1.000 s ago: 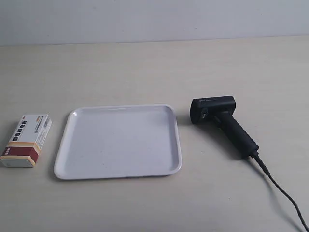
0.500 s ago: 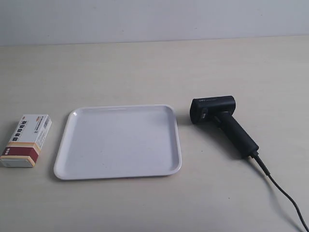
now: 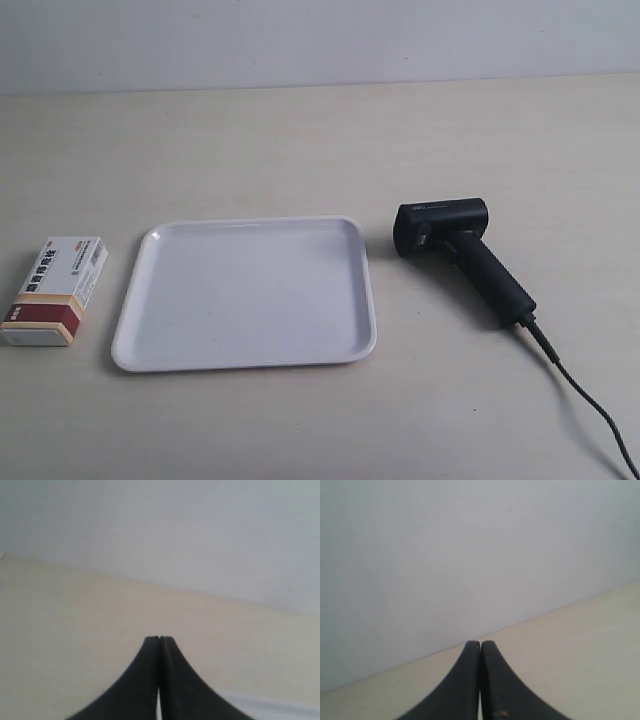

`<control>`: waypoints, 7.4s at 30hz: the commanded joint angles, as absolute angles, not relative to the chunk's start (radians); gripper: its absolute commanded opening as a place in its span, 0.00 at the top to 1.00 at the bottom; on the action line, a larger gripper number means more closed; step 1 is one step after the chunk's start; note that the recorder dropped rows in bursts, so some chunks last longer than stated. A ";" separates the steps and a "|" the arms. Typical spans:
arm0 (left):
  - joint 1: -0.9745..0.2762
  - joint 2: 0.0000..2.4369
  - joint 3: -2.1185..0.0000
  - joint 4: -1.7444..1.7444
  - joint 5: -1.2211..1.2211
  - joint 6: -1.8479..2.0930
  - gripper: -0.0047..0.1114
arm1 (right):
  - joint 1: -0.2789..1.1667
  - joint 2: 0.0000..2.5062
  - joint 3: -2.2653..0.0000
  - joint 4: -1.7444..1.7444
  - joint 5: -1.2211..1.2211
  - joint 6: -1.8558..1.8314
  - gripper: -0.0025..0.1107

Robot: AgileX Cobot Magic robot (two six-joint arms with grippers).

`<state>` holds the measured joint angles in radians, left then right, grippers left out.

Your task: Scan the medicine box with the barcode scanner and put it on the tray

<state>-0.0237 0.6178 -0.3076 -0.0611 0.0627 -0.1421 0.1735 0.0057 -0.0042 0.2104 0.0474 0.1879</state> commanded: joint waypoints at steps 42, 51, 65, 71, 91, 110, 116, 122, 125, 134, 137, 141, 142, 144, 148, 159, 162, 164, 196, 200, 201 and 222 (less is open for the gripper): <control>-0.218 1.533 -0.652 0.076 0.000 0.140 0.96 | 0.175 0.154 -0.076 0.199 -0.070 0.180 0.97; -0.597 1.598 -0.832 0.178 0.073 0.670 0.96 | 0.299 1.056 -0.402 0.146 0.066 0.106 0.80; -0.600 1.709 -0.898 0.172 0.185 0.680 0.96 | 0.476 1.712 -0.685 0.139 0.057 -0.061 0.19; -0.600 1.709 -0.898 0.172 0.218 0.680 0.96 | 0.476 1.810 -0.685 0.130 -0.068 -0.061 0.24; -0.633 1.641 -0.863 0.144 0.240 0.707 0.96 | 0.463 1.612 -0.685 0.088 0.051 -0.202 0.98; -0.638 1.716 -0.769 -0.219 0.015 1.035 0.96 | 0.440 1.702 -0.685 -0.026 0.087 0.009 0.98; -0.638 1.832 -0.769 -0.256 -0.129 1.010 0.96 | 0.442 1.796 -0.685 0.000 0.040 0.056 0.98; -0.638 1.865 -0.769 -0.278 -0.134 1.009 0.94 | 0.442 1.805 -0.685 0.009 0.035 0.056 0.97; -0.638 1.893 -0.769 -0.344 -0.122 0.995 0.84 | 0.442 1.805 -0.685 0.052 0.035 0.056 0.91; -0.640 1.856 -0.769 -0.325 -0.016 0.979 0.05 | 0.442 1.803 -0.685 0.054 0.022 0.056 0.32; -0.640 1.762 -0.769 -0.338 -0.014 0.975 0.06 | 0.442 1.762 -0.685 0.049 0.061 0.053 0.18; -0.640 1.458 -0.769 -0.439 0.021 0.882 0.13 | 0.442 1.452 -0.685 0.015 0.266 0.049 0.19; -0.638 1.368 -0.769 -0.454 0.038 0.841 0.23 | 0.442 1.349 -0.685 0.015 0.303 0.049 0.20; -0.638 1.197 -0.759 -0.459 0.092 0.746 0.61 | 0.442 1.149 -0.676 0.017 0.310 0.053 0.33; -0.638 0.953 -0.595 -0.487 -0.008 0.615 0.93 | 0.442 0.845 -0.501 0.024 0.123 0.053 0.81; -0.638 0.532 -0.061 -0.495 -0.265 0.432 0.94 | 0.442 0.512 -0.128 0.077 -0.051 0.120 0.98; -0.638 0.524 -0.052 -0.495 -0.265 0.432 0.94 | 0.442 0.512 -0.128 0.079 -0.054 0.124 0.98; -0.638 0.520 -0.051 -0.493 -0.265 0.437 0.94 | 0.442 0.512 -0.128 0.079 -0.054 0.124 0.98; 0.020 0.000 0.000 -0.015 0.244 0.071 0.94 | 0.442 0.512 -0.128 0.080 -0.051 0.124 0.98; 0.020 0.000 0.000 -0.013 0.250 0.071 0.94 | 0.442 0.512 -0.128 0.080 -0.051 0.124 0.98; 0.020 0.000 0.000 -0.013 0.252 0.071 0.94 | 0.442 0.512 -0.128 0.080 -0.051 0.124 0.98; 0.020 0.000 0.000 -0.011 0.254 0.071 0.94 | 0.442 0.512 -0.128 0.079 -0.054 0.124 0.98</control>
